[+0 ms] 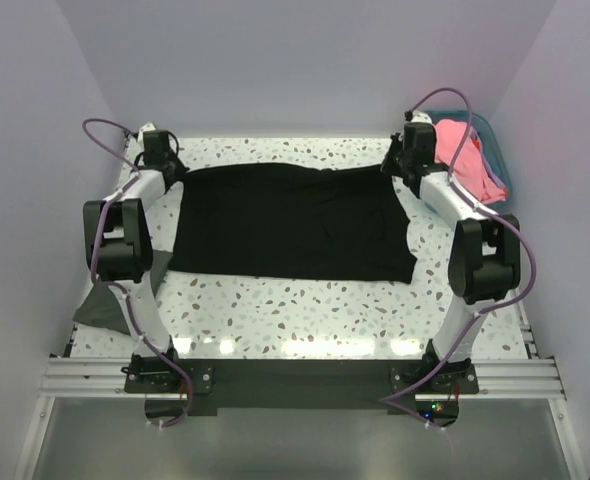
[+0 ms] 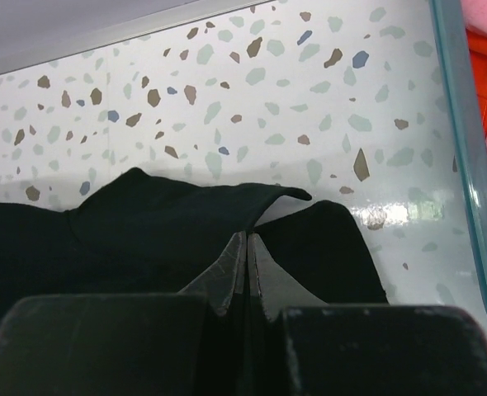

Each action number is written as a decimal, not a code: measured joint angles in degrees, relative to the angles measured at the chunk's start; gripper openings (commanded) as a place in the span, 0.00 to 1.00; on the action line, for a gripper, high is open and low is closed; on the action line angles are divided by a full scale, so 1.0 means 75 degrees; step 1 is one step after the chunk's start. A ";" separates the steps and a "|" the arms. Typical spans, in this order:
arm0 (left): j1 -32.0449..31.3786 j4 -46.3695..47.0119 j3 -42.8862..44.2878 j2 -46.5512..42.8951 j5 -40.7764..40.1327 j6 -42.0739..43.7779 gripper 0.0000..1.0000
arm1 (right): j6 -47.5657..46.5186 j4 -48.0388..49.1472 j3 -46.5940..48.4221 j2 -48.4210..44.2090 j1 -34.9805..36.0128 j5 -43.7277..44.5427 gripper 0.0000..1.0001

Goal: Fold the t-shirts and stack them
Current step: Fold the tshirt

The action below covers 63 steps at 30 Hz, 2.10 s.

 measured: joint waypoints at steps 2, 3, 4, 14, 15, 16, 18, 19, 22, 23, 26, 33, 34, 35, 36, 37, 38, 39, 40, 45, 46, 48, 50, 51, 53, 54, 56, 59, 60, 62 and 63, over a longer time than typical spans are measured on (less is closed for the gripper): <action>0.0041 -0.0006 -0.0277 -0.0204 0.0009 -0.0055 0.00 | 0.0052 0.0038 -0.0338 -0.0291 0.0000 0.0000 0.00; 0.0070 0.0000 -0.0434 -0.0318 0.0020 -0.0079 0.00 | 0.0087 0.0029 -0.0513 -0.0437 0.0000 0.0000 0.00; 0.0096 -0.0017 -0.0597 -0.0431 0.0029 -0.0128 0.00 | 0.0119 0.0032 -0.0682 -0.0571 0.0000 -0.0003 0.00; 0.0248 -0.0131 -0.1740 -0.1250 0.0122 -0.0440 0.00 | 0.0306 0.0000 -0.2040 -0.1661 0.0000 -0.0035 0.00; 0.0251 -0.0146 -0.1821 -0.1314 0.0128 -0.0460 0.00 | 0.0318 -0.0009 -0.2165 -0.1781 0.0000 -0.0035 0.00; 0.0256 -0.0181 -0.1888 -0.1373 0.0143 -0.0490 0.00 | 0.0326 -0.0006 -0.2282 -0.1897 0.0000 -0.0035 0.00; 0.0265 -0.0201 -0.2028 -0.1486 0.0157 -0.0557 0.00 | 0.0335 -0.0006 -0.2483 -0.2098 0.0000 -0.0035 0.00; 0.0268 -0.0210 -0.2119 -0.1553 0.0160 -0.0580 0.00 | 0.0350 -0.0003 -0.2579 -0.2186 0.0000 -0.0035 0.00; 0.0271 -0.0242 -0.2396 -0.1734 0.0163 -0.0653 0.00 | 0.0382 -0.0003 -0.2882 -0.2404 0.0000 -0.0032 0.00; 0.0274 -0.0271 -0.2474 -0.1786 0.0160 -0.0676 0.00 | 0.0388 -0.0006 -0.2981 -0.2457 0.0000 -0.0029 0.00; 0.0277 -0.0423 -0.2678 -0.1958 0.0134 -0.0772 0.00 | 0.0411 -0.0047 -0.3264 -0.2605 0.0000 -0.0029 0.00; 0.0277 -0.0533 -0.3319 -0.2567 0.0061 -0.0979 0.00 | 0.0493 -0.0061 -0.3861 -0.3013 0.0000 -0.0003 0.00; 0.0277 -0.0551 -0.3410 -0.2634 0.0055 -0.1005 0.00 | 0.0510 -0.0058 -0.3952 -0.3057 0.0000 -0.0003 0.00; 0.0277 -0.0574 -0.3518 -0.2716 0.0050 -0.1040 0.00 | 0.0533 -0.0073 -0.4033 -0.3092 0.0000 -0.0003 0.00; 0.0277 -0.0600 -0.3617 -0.2786 0.0041 -0.1061 0.00 | 0.0562 -0.0067 -0.4112 -0.3121 0.0000 -0.0003 0.00; 0.0277 -0.0621 -0.3713 -0.2850 0.0035 -0.1090 0.00 | 0.0589 -0.0064 -0.4176 -0.3144 0.0000 -0.0003 0.00; 0.0277 -0.0624 -0.3809 -0.2903 0.0035 -0.1128 0.05 | 0.0618 -0.0061 -0.4249 -0.3165 0.0000 0.0000 0.00; 0.0277 -0.0641 -0.3917 -0.2967 0.0032 -0.1180 0.09 | 0.0641 -0.0064 -0.4307 -0.3177 0.0000 0.0000 0.00; 0.0277 -0.0664 -0.4025 -0.3025 0.0032 -0.1224 0.29 | 0.0670 -0.0067 -0.4377 -0.3188 0.0000 0.0000 0.00; 0.0306 -0.0705 -0.4695 -0.3506 0.0055 -0.1425 0.51 | 0.0822 -0.0175 -0.4503 -0.3241 -0.0003 0.0012 0.35; 0.0323 -0.0720 -0.4841 -0.3669 0.0061 -0.1457 0.53 | 0.0828 -0.0221 -0.4503 -0.3284 -0.0003 0.0032 0.42; 0.0364 -0.0781 -0.4978 -0.4001 0.0061 -0.1495 0.53 | 0.0836 -0.0367 -0.4488 -0.3442 -0.0017 0.0099 0.55; 0.0388 -0.0743 -0.4963 -0.4202 0.0061 -0.1498 0.53 | 0.0787 -0.0554 -0.4392 -0.3541 -0.0032 0.0134 0.57; 0.0402 -0.0737 -0.4916 -0.4258 0.0064 -0.1495 0.52 | 0.0778 -0.0711 -0.4246 -0.3544 -0.0032 0.0134 0.59; 0.0411 -0.0734 -0.4724 -0.4237 0.0125 -0.1495 0.48 | 0.0749 -0.0906 -0.3893 -0.3483 -0.0035 0.0119 0.59; 0.0411 -0.0726 -0.4596 -0.4185 0.0166 -0.1489 0.47 | 0.0737 -0.0938 -0.3742 -0.3436 -0.0035 0.0108 0.59; 0.0391 -0.0702 -0.4290 -0.3990 0.0265 -0.1437 0.45 | 0.0679 -0.1046 -0.3241 -0.3136 -0.0029 0.0085 0.59; 0.0262 -0.0635 -0.3826 -0.3561 0.0364 -0.1370 0.40 | 0.0577 -0.1139 -0.2378 -0.2352 0.0050 0.0076 0.58; 0.0172 -0.0621 -0.3666 -0.3386 0.0402 -0.1346 0.39 | 0.0560 -0.1192 -0.2162 -0.2122 0.0087 0.0076 0.57; -0.0061 -0.0647 -0.3325 -0.3002 0.0431 -0.1306 0.37 | 0.0504 -0.1297 -0.1690 -0.1530 0.0192 0.0111 0.56; -0.0195 -0.0638 -0.3153 -0.2795 0.0446 -0.1282 0.35 | 0.0484 -0.1384 -0.1483 -0.1250 0.0248 0.0157 0.56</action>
